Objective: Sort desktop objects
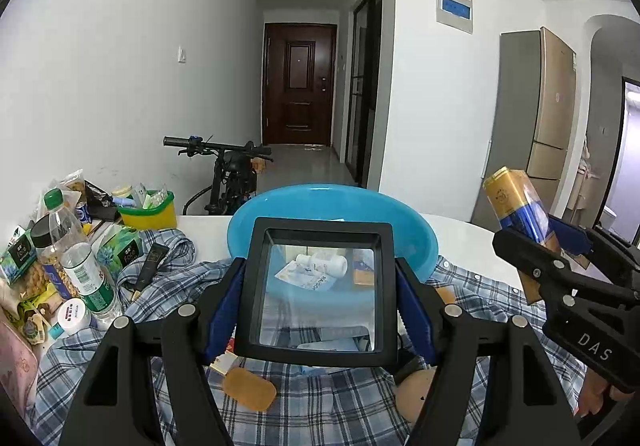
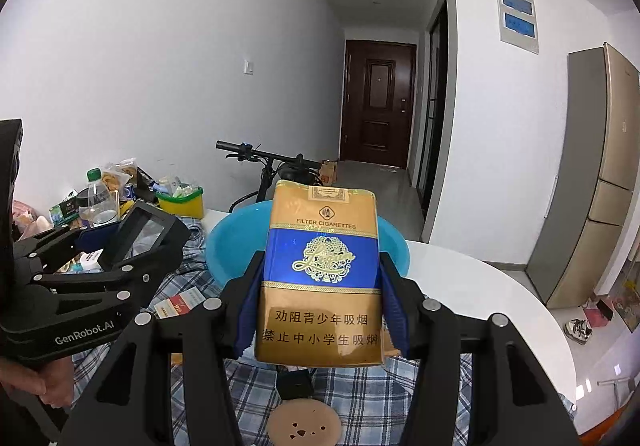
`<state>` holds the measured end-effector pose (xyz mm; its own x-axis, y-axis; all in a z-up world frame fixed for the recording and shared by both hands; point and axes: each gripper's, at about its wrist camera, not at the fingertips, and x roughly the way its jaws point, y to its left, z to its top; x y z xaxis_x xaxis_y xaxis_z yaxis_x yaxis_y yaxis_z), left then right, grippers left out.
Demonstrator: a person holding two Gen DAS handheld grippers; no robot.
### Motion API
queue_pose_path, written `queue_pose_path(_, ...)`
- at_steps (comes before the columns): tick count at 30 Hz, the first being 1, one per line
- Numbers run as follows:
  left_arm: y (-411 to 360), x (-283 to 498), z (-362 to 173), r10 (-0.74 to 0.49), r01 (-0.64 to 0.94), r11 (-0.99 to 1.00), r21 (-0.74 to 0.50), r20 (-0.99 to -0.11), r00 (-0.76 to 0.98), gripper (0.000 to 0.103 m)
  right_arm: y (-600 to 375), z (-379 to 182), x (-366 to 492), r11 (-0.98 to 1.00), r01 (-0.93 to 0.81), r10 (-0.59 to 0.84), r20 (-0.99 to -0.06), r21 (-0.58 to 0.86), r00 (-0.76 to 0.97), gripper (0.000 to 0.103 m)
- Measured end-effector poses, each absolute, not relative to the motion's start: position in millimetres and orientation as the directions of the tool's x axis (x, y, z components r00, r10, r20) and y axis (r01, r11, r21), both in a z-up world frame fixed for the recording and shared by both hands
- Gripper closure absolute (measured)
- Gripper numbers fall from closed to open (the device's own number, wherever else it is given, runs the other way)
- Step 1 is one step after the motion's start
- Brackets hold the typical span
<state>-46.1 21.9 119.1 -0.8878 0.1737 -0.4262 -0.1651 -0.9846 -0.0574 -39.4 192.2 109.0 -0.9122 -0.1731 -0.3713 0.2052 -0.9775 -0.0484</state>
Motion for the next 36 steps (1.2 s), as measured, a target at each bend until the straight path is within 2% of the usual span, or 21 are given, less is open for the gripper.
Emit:
queue_pose_path(18,23,-88,114,0.179,-0.167,-0.984,-0.065,-0.445,-0.878,0.030,202,103,-73,-0.978,0.205,-0.176,-0.404,-0.030,-0.898,0.051)
queue_pose_path(36,27,-195,109,0.170,-0.154,-0.985,-0.073,-0.456,-0.873,0.030,201,106,-169,-0.982,0.176,-0.132,-0.416,-0.069,-0.900,0.051)
